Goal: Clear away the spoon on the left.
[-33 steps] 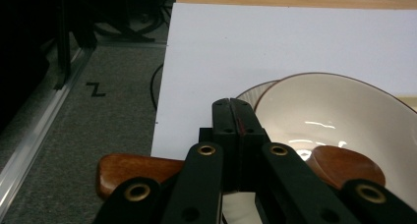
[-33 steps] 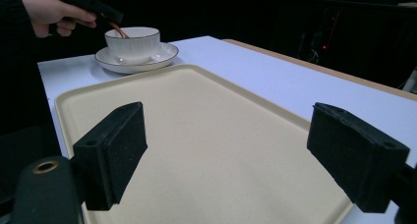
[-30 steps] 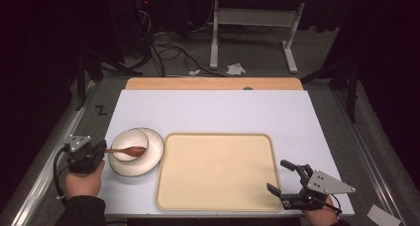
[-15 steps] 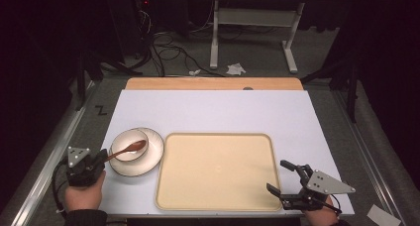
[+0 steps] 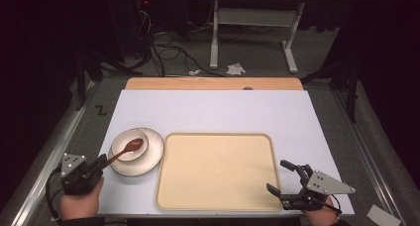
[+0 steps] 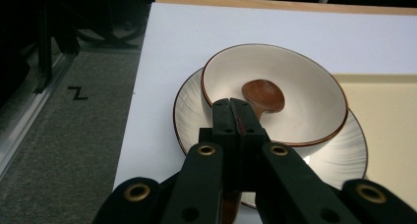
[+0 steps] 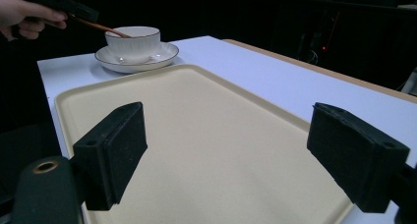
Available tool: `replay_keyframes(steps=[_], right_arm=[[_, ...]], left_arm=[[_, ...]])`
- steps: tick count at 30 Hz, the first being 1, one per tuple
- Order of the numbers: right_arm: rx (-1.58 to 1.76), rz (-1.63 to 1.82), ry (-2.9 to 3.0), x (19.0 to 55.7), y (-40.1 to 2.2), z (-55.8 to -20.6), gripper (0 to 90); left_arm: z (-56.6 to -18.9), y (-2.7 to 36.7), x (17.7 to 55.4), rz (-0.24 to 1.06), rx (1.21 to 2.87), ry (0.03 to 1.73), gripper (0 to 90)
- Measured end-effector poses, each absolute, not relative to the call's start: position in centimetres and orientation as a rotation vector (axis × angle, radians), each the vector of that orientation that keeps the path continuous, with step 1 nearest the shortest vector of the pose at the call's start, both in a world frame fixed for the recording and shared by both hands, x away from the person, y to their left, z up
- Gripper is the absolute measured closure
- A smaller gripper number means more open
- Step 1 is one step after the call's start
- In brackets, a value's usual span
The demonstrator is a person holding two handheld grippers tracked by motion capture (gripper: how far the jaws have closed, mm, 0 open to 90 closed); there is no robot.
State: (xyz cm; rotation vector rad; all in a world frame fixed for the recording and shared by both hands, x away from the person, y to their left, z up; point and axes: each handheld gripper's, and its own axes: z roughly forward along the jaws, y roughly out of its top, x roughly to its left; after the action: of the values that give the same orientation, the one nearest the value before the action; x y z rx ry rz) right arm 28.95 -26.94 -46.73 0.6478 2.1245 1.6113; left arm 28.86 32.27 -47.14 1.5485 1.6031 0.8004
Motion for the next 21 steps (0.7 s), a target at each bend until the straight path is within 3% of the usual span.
replay_keyframes(steps=[7, 11, 13, 14, 15, 21], right_arm=[[0.642, 1.611, 2.122, 29.0, -26.9, -46.7, 16.2], [0.657, 1.603, 2.128, 28.8, -26.9, -46.7, 16.3], [0.656, 1.601, 2.128, 28.8, -26.9, -46.7, 16.2], [0.656, 1.601, 2.128, 28.8, -26.9, -46.7, 16.2], [0.65, 1.599, 2.125, 28.8, -26.9, -46.6, 16.2], [0.637, 1.597, 2.124, 28.8, -26.9, -46.6, 16.3]], left_arm=[[-46.8, 31.9, 27.8, 0.78, 1.55, 1.573, 82.3], [-46.5, 32.0, 27.2, 0.768, 1.54, 1.567, 69.4], [-46.3, 32.1, 26.9, 0.758, 1.535, 1.563, 57.6], [-46.2, 32.1, 26.8, 0.761, 1.53, 1.559, 57.6], [-45.9, 32.1, 26.6, 0.766, 1.528, 1.553, 50.4], [-44.3, 31.9, 25.4, 0.801, 1.535, 1.483, 42.5]])
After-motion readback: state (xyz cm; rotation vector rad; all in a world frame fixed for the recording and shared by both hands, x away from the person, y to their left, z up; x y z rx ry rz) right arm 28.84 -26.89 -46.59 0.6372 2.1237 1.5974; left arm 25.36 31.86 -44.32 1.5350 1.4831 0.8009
